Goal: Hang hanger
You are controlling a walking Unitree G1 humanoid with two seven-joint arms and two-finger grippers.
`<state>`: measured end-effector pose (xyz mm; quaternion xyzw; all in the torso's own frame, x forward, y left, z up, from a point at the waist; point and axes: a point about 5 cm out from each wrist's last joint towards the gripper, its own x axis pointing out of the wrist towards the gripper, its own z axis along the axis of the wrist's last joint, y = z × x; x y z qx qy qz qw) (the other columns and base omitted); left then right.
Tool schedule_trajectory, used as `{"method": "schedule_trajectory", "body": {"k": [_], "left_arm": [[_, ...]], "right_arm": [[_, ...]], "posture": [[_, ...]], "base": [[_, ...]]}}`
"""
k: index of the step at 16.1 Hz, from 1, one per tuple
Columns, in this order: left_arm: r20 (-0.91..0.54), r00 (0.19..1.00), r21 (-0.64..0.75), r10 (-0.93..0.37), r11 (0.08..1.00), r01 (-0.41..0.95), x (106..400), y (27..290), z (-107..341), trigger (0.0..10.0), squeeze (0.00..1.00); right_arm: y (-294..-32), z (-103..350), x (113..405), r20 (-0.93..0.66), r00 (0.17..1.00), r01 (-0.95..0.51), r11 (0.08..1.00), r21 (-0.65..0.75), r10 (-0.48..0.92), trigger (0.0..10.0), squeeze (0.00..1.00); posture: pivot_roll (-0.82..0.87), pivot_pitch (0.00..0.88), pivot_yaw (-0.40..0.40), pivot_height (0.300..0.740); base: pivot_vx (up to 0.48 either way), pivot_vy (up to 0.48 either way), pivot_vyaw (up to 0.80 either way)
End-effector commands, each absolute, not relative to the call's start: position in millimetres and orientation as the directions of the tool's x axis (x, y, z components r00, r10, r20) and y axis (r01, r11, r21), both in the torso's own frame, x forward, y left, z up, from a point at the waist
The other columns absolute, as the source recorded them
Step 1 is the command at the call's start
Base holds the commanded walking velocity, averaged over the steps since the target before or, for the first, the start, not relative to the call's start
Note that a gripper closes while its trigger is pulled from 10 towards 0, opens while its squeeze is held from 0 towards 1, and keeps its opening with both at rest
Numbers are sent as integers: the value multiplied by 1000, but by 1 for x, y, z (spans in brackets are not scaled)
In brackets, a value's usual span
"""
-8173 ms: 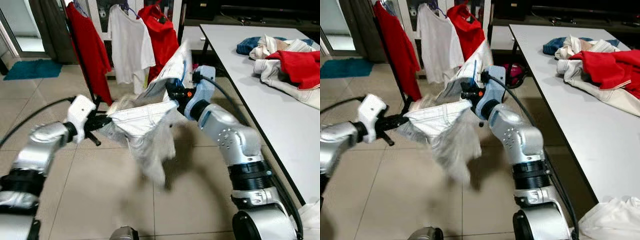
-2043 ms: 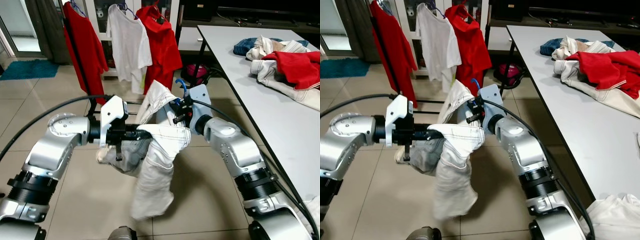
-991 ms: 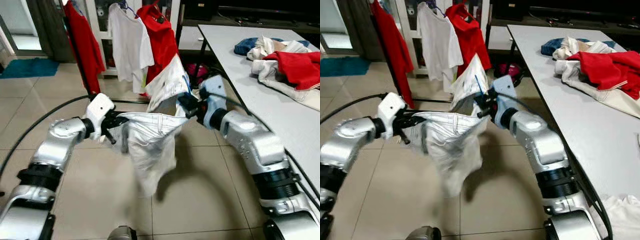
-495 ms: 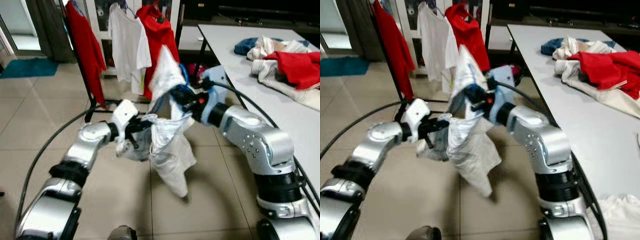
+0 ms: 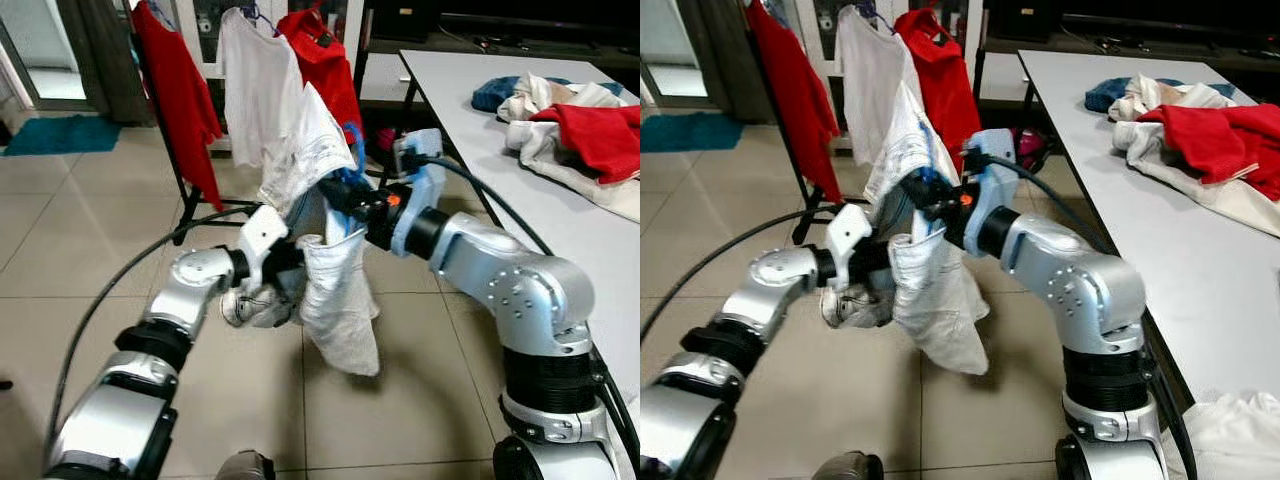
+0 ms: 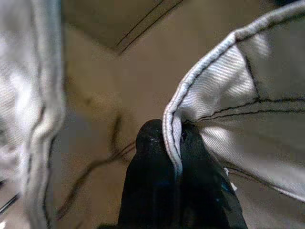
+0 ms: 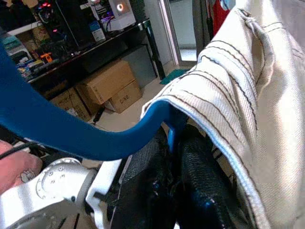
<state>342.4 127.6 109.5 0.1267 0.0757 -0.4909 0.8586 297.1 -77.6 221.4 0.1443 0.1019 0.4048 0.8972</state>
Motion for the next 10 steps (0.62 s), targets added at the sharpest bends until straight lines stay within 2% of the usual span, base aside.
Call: {"method": "schedule_trajectory", "body": {"k": [1, 2, 3, 6, 9, 10], "left_arm": [[-189, 520, 149, -833, 499, 854, 346, 123, 120, 4196, 0], [-213, 523, 131, -825, 506, 852, 345, 118, 113, 10000, 0], [-253, 526, 142, -812, 507, 850, 344, 117, 106, 10000, 1000], [-277, 518, 110, -810, 508, 854, 341, 122, 100, 10000, 1000], [-205, 432, 4, -878, 441, 898, 327, 125, 99, 10000, 1000], [-164, 393, -37, -905, 404, 914, 317, 132, 100, 10000, 1000]], "right_arm": [[-65, 233, 287, -9, 575, -764, 541, 351, 818, 0, 0], [-64, 234, 288, -13, 576, -762, 543, 354, 817, 0, 0], [-64, 234, 288, -18, 580, -759, 548, 353, 815, 0, 0], [-67, 233, 292, -36, 607, -740, 581, 338, 794, 0, 0], [-76, 227, 302, -61, 695, -663, 671, 333, 717, 0, 0], [-87, 219, 310, -96, 760, -588, 742, 321, 643, 0, 0]], "posture": [[-137, 0, -16, 740], [-137, 0, -16, 740], [-137, 0, -16, 740], [-138, 0, -16, 740], [-134, 0, -16, 740], [-134, 0, -16, 740]], "base": [[0, 0, 0], [0, 0, 0], [0, 0, 0], [0, 0, 0], [0, 0, 0], [0, 0, 0]]}}
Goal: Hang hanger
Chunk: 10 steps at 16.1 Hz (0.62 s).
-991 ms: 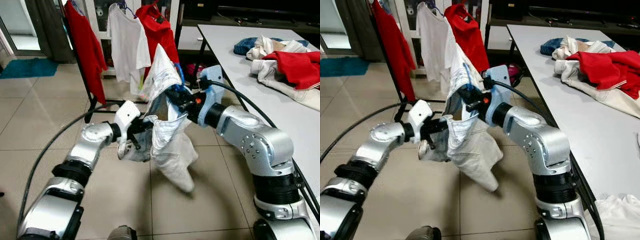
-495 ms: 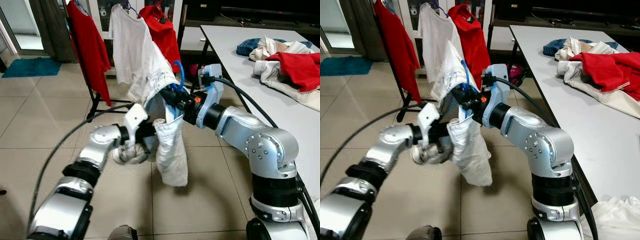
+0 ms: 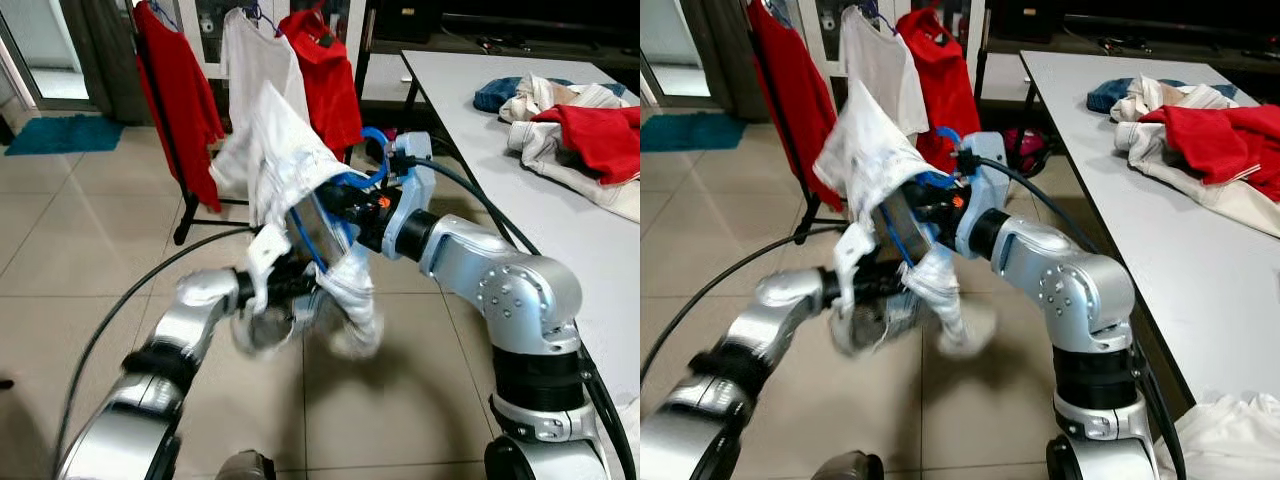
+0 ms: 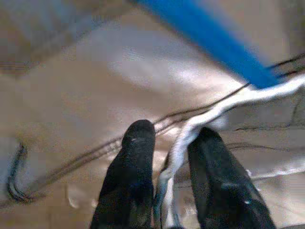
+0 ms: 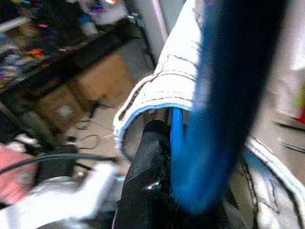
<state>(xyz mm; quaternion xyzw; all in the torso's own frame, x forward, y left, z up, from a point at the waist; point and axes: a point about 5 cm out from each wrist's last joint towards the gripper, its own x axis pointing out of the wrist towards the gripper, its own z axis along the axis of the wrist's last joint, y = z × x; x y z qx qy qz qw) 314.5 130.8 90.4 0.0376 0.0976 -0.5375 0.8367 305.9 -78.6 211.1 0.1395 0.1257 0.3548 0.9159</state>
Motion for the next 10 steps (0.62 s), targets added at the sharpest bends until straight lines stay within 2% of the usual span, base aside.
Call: {"method": "schedule_trajectory", "body": {"k": [1, 3, 4, 8, 10], "left_arm": [[-148, 390, -50, -909, 401, 915, 312, 137, 101, 10000, 1000], [-141, 398, -50, -907, 408, 912, 308, 142, 103, 10000, 1000], [-110, 440, -36, -891, 446, 894, 304, 151, 110, 10000, 1000], [-56, 485, -40, -872, 488, 872, 298, 166, 125, 10000, 1000], [-55, 610, -12, -790, 611, 791, 301, 179, 130, 10000, 1000]], "right_arm": [[-93, 215, 314, -112, 788, -549, 774, 316, 605, 0, 0], [-98, 212, 317, -124, 809, -518, 796, 312, 575, 0, 0], [-105, 206, 322, -143, 832, -478, 822, 308, 537, 0, 0], [-111, 194, 327, -180, 845, -450, 851, 271, 504, 0, 0], [-113, 182, 328, -187, 848, -439, 855, 278, 496, 0, 0]], "posture": [[-134, 0, -16, 740], [-134, 0, -16, 740], [-120, 0, -28, 740], [-111, 0, -41, 740], [-104, 0, -49, 740]], "base": [[0, 0, 0], [0, 0, 0], [0, 0, 0], [0, 0, 0], [0, 0, 0]]}}
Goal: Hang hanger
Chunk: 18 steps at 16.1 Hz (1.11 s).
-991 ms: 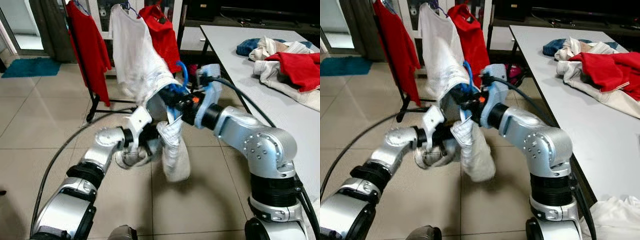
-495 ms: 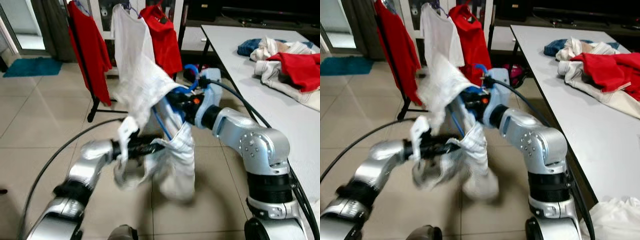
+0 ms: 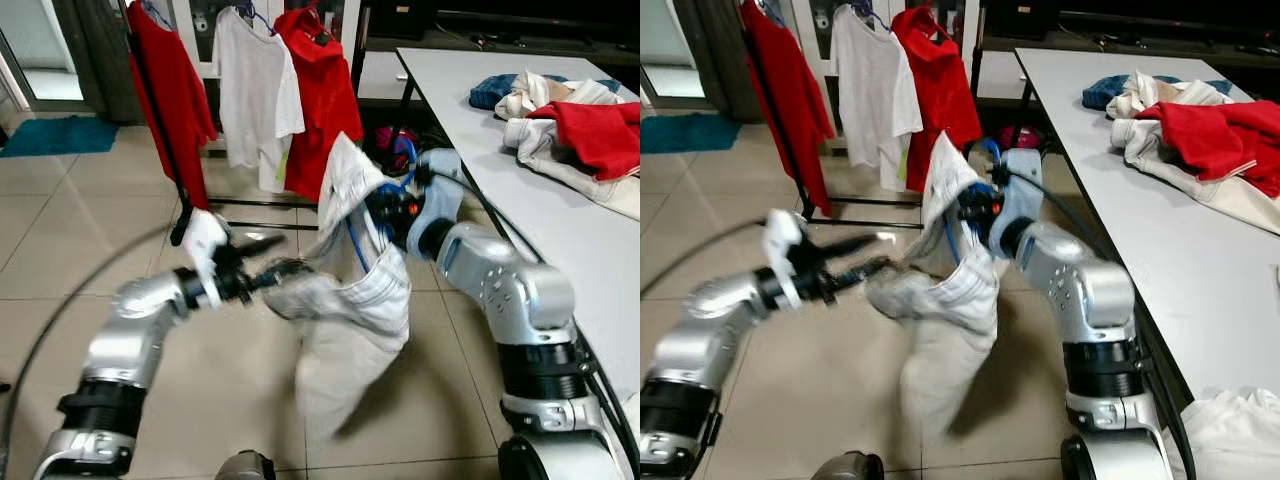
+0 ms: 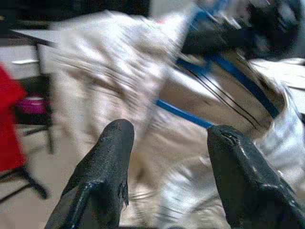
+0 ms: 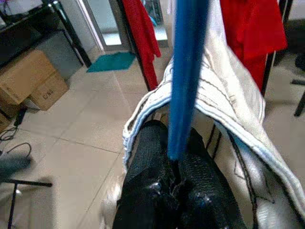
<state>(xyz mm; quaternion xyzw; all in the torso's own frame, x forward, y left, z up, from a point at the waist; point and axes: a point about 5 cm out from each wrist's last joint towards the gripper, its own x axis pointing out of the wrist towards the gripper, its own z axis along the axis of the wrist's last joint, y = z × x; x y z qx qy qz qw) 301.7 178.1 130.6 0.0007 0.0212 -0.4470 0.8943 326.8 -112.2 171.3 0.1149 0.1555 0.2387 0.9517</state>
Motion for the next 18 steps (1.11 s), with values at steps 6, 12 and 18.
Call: {"method": "schedule_trajectory", "body": {"k": [6, 12, 18], "left_arm": [[-30, 750, -6, -661, 751, 661, 288, 190, 142, 10000, 0], [-85, 921, 78, -380, 919, 386, 271, 179, 135, 10000, 0], [-128, 934, 108, -334, 931, 348, 269, 171, 129, 10000, 0]], "right_arm": [[-119, 157, 325, -213, 889, -349, 901, 256, 405, 0, 0], [-131, 122, 297, -263, 945, -146, 970, 195, 195, 10000, 0], [-137, 114, 295, -227, 965, -98, 984, 148, 131, 10000, 0]], "posture": [[-92, 0, -52, 740], [-69, 0, -53, 740], [-65, 0, -43, 740]], "base": [[0, 0, 0], [40, 0, 0], [332, 0, 133]]}}
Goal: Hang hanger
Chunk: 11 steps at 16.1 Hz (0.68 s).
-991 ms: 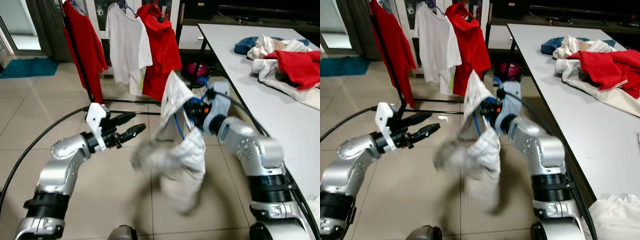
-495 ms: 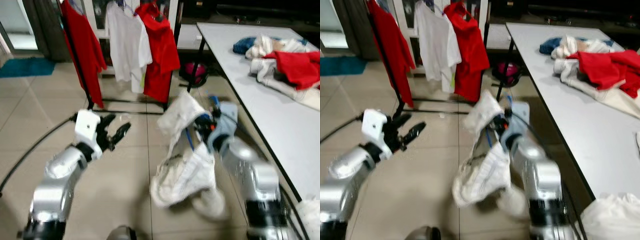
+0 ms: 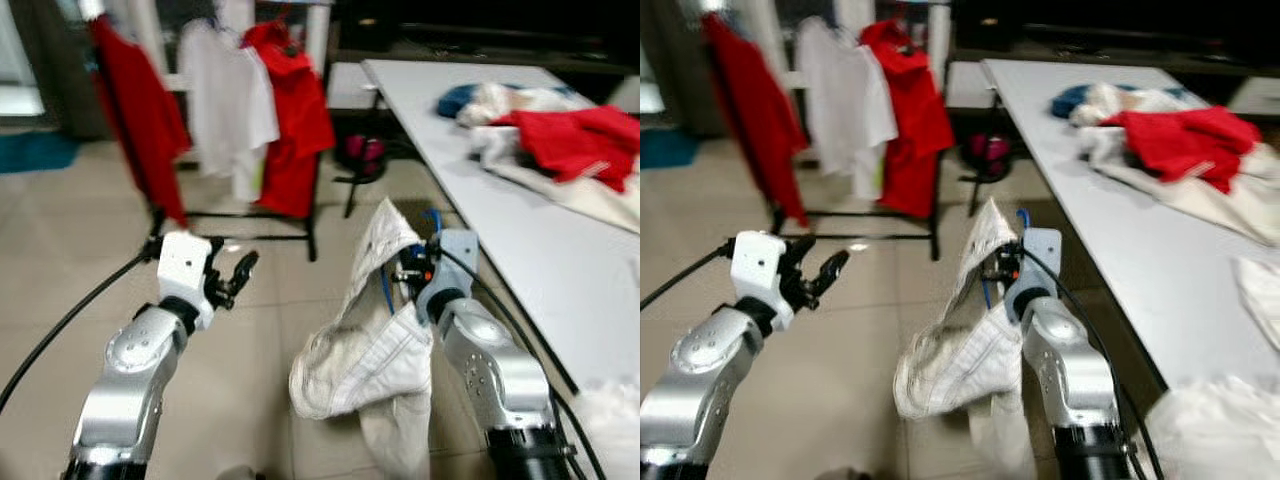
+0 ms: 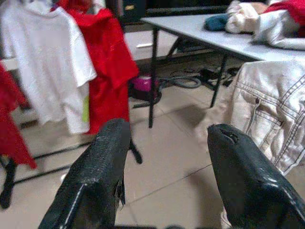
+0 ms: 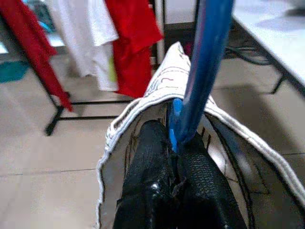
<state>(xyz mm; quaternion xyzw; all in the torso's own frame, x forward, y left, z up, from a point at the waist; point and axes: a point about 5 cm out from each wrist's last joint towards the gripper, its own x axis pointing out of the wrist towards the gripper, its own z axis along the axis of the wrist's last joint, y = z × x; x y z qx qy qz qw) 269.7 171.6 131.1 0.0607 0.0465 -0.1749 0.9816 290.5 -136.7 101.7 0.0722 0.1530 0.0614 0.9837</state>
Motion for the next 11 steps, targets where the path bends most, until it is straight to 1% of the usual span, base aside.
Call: {"method": "schedule_trajectory", "body": {"k": [1, 2, 4, 5, 9, 11], "left_arm": [[-124, 933, 110, -338, 930, 351, 269, 169, 130, 10000, 0], [-128, 934, 107, -333, 932, 347, 268, 167, 129, 10000, 0], [-135, 936, 113, -324, 934, 340, 268, 166, 127, 10000, 0], [-130, 937, 108, -323, 935, 337, 270, 165, 128, 10000, 0], [-131, 939, 117, -318, 936, 333, 271, 164, 127, 10000, 0], [-126, 942, 114, -310, 939, 325, 272, 165, 128, 10000, 0]], "right_arm": [[-138, 115, 296, -225, 966, -92, 983, 160, 127, 10000, 0], [-136, 114, 298, -228, 965, -84, 979, 186, 126, 10000, 0], [-136, 114, 299, -223, 968, -80, 983, 167, 117, 10000, 0], [-134, 115, 300, -217, 967, -96, 979, 181, 134, 10000, 0], [-129, 121, 305, -183, 970, -128, 979, 161, 157, 10000, 0], [-126, 123, 306, -179, 969, -153, 982, 114, 172, 10000, 0]], "posture": [[-64, 0, -48, 740], [-64, 0, -53, 740], [-60, 0, -55, 740], [-58, 0, -58, 740], [-57, 0, -63, 740], [-56, 0, -63, 740]], "base": [[360, 0, 800], [360, 0, 0], [362, 0, 0], [368, 0, 0], [368, 0, 0], [369, 0, 0]]}}
